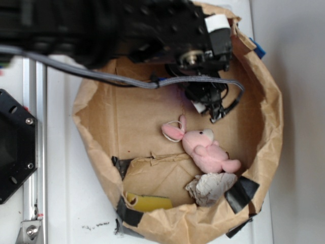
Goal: Grab the rock.
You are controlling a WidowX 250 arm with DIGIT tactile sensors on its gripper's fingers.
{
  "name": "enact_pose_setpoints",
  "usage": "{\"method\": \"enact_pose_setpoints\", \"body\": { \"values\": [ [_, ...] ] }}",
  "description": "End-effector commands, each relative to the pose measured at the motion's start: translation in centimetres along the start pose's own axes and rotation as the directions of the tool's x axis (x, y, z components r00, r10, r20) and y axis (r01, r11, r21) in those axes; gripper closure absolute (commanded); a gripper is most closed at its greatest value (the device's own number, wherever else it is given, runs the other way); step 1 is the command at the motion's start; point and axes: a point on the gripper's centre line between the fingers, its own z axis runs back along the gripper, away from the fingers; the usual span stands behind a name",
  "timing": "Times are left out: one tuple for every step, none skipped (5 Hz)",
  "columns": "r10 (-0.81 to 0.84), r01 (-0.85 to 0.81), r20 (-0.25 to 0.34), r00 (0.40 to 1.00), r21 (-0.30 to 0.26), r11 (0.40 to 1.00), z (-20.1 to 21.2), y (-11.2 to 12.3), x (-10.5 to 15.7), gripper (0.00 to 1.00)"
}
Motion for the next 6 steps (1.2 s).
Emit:
{"method": "enact_pose_setpoints", "body": {
  "values": [
    [-0.102,0.104,0.021,0.995,-0.158,0.982,7.7,-4.6,1.1,1.00],
    [-0.124,0.115,-0.040,0.991,-0.182,0.977,8.9,-5.8,0.4,1.00],
    [-0.131,0.118,-0.093,0.987,-0.138,0.983,8.9,-5.8,-1.2,1.00],
    [-0.123,0.106,-0.158,0.980,-0.112,0.988,9.2,-5.9,-2.5,1.00],
    [-0.107,0.096,-0.170,0.980,-0.077,0.992,9.1,-5.8,-3.0,1.00],
    [-0.139,0.132,-0.165,0.976,-0.056,0.990,8.8,-5.9,-3.2,0.97]
  ]
}}
